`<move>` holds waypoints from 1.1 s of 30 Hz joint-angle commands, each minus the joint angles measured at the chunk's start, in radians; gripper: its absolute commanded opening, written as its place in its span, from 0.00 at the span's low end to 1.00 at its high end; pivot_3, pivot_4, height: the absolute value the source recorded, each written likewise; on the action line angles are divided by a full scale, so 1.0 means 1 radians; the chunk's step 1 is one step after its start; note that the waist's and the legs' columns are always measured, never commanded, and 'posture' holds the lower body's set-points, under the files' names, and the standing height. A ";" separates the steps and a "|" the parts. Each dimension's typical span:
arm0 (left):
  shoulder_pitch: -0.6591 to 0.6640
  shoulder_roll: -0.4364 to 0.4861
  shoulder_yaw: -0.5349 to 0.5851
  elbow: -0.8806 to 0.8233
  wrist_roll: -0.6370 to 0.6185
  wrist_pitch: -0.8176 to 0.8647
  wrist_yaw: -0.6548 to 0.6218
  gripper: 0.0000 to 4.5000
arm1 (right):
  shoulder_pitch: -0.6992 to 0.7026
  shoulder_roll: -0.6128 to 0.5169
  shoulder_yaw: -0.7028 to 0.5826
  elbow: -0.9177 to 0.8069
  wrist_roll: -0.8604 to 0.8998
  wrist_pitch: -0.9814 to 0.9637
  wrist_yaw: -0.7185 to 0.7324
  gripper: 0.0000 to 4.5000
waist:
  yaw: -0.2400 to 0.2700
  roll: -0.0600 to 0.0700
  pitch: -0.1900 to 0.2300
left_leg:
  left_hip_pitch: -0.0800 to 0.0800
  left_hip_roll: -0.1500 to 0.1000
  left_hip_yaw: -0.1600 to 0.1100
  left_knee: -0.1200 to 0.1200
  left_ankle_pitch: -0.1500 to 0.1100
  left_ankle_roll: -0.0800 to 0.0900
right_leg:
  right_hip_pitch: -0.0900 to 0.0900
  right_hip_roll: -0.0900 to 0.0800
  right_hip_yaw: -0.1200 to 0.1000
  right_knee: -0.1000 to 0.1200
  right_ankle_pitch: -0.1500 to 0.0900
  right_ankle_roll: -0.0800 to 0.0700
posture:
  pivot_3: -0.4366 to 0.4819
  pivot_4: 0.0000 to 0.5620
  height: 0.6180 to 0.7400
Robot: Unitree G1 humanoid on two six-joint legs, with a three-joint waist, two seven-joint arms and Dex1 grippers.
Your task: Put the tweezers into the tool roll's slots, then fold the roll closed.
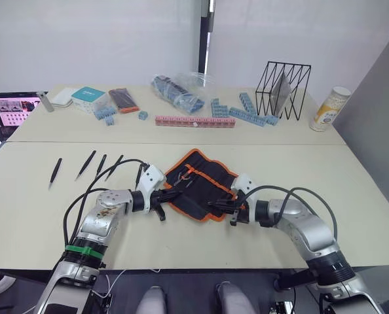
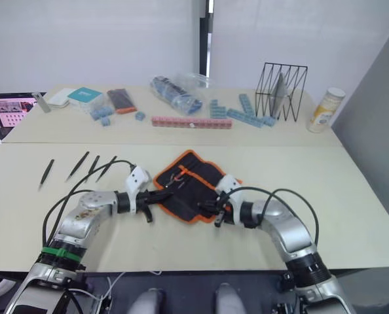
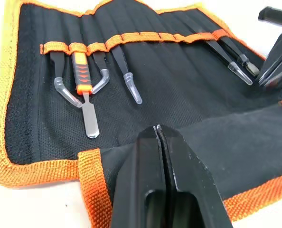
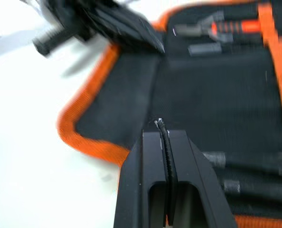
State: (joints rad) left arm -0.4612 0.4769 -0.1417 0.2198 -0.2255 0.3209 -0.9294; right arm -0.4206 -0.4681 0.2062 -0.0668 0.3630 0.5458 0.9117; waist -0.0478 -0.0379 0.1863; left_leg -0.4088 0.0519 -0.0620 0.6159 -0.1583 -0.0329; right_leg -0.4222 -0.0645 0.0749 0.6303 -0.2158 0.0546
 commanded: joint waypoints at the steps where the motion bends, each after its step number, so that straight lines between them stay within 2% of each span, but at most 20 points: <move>1: 0.026 0.008 -0.037 0.025 0.044 0.007 -0.002 0.01 | -0.058 0.021 -0.024 0.016 0.023 -0.029 0.031 0.00 | 0.002 0.000 0.000 | 0.000 0.000 0.000 0.000 0.000 0.000 | 0.001 0.000 0.000 0.000 0.000 0.000 | 0.48 0.27 0.97; 4: 0.013 0.005 -0.034 0.034 0.050 0.005 0.006 0.01 | -0.111 0.072 -0.009 0.119 0.004 -0.071 0.033 0.00 | 0.002 0.000 0.000 | 0.001 0.000 0.000 0.000 0.000 0.000 | 0.001 0.000 0.000 0.000 0.000 -0.001 | 0.48 0.27 0.97; 8: -0.018 0.008 -0.030 0.062 0.058 -0.003 0.000 0.01 | -0.153 0.107 0.088 0.258 -0.112 -0.188 0.060 0.00 | 0.003 0.000 0.000 | 0.001 0.000 0.000 0.000 0.000 0.000 | 0.001 0.000 0.000 0.000 0.000 0.000 | 0.48 0.27 0.97; 13: -0.045 0.009 -0.034 0.106 0.074 -0.006 0.008 0.01 | -0.123 0.130 0.159 0.363 -0.195 -0.286 0.089 0.00 | 0.003 0.001 0.000 | 0.001 0.000 0.000 0.000 0.000 0.000 | 0.001 0.000 0.000 0.000 0.001 0.002 | 0.48 0.27 0.97; 20: -0.042 0.012 -0.061 0.122 0.091 0.018 0.003 0.01 | 0.051 0.016 0.247 0.276 -0.296 -0.394 0.157 0.00 | 0.004 0.003 -0.018 | 0.003 0.000 0.000 -0.001 0.000 0.000 | 0.003 0.000 0.000 0.000 -0.001 -0.001 | 0.48 0.27 0.97; 25: -0.040 0.018 -0.067 0.124 0.093 0.013 -0.006 0.01 | 0.122 -0.053 0.243 0.221 -0.309 -0.442 0.171 0.00 | 0.004 0.005 -0.028 | 0.009 0.000 0.000 -0.003 0.000 -0.001 | 0.009 0.000 0.000 -0.002 -0.003 -0.003 | 0.48 0.27 0.97; 28: -0.040 0.018 -0.065 0.124 0.093 0.002 -0.019 0.01 | 0.109 -0.044 0.158 0.077 -0.182 -0.352 0.161 0.00 | 0.002 0.005 -0.028 | 0.018 0.000 0.000 -0.007 -0.005 -0.008 | 0.017 0.000 0.000 -0.004 -0.011 -0.005 | 0.48 0.27 0.97; 30: -0.039 0.020 -0.065 0.121 0.093 -0.006 -0.030 0.01 | 0.069 -0.036 0.119 -0.013 -0.114 -0.271 0.164 0.00 | -0.001 0.005 -0.028 | 0.019 0.000 0.001 -0.007 -0.006 -0.009 | 0.017 0.000 0.000 -0.004 -0.012 -0.006 | 0.48 0.27 0.97; 33: -0.041 0.020 -0.064 0.120 0.093 -0.011 -0.037 0.01 | -0.005 -0.009 0.098 -0.039 -0.073 -0.189 0.158 0.00 | -0.003 0.006 -0.027 | 0.018 0.000 0.001 -0.007 -0.005 -0.009 | 0.016 0.000 0.000 -0.003 -0.012 -0.006 | 0.48 0.27 0.97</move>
State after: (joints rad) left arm -0.5191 0.4849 -0.1877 0.3145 -0.1601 0.3017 -0.9560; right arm -0.3809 -0.4894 0.3381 -0.0584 0.2517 0.3227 1.0693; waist -0.0512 -0.0323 0.1588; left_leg -0.3908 0.0522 -0.0613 0.6093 -0.1636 -0.0415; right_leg -0.4064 -0.0648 0.0750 0.6269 -0.2279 0.0489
